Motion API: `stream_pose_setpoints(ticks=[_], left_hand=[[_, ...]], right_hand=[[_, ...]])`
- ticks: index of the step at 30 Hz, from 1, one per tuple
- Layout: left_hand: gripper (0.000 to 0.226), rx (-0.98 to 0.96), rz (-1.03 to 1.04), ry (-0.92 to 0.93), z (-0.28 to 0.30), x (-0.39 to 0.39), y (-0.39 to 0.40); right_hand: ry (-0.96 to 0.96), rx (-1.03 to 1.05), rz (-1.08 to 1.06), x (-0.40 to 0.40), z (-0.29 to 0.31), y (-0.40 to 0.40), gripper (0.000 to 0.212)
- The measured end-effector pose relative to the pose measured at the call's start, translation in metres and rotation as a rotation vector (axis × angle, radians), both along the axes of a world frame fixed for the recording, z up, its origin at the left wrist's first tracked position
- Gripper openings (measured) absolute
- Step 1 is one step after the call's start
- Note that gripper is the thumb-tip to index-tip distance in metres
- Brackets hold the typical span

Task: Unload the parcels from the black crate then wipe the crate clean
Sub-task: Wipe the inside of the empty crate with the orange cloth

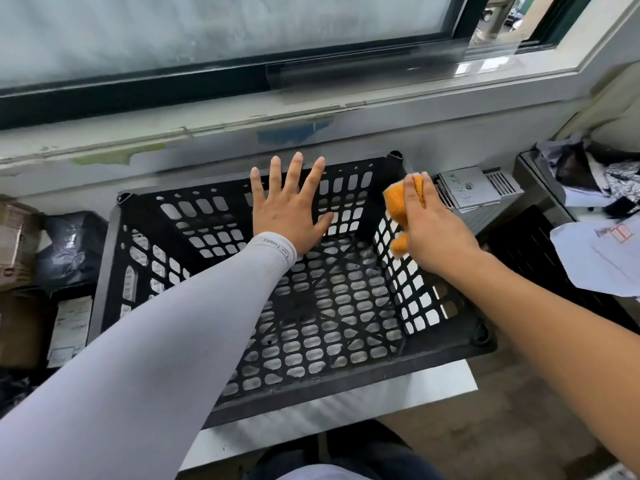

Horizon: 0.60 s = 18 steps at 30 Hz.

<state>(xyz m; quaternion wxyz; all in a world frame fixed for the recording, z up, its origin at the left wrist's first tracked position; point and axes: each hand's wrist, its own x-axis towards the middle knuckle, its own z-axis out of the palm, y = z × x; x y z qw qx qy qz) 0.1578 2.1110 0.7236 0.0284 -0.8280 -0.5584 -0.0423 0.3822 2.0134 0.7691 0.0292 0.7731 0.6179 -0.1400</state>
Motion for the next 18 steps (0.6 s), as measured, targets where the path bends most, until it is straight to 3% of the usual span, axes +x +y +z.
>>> stream_pose_setpoints(ticks=[4,8,12,18], left_hand=[[0.089,-0.024,0.014,-0.007,0.005,0.006,-0.003],[0.086,-0.022,-0.001,-0.013,0.008,-0.005,-0.002],[0.085,-0.006,0.007,0.0,0.007,-0.029,-0.002],[0.086,-0.019,0.074,-0.017,0.006,-0.06,-0.005]], right_hand=[[0.021,0.189,0.035,-0.002,-0.001,0.026,0.091],[-0.051,0.326,0.191,-0.008,-0.004,0.048,0.102],[-0.001,0.565,0.342,-0.034,0.001,0.069,0.064],[0.131,0.789,0.565,-0.082,0.019,0.093,0.064]])
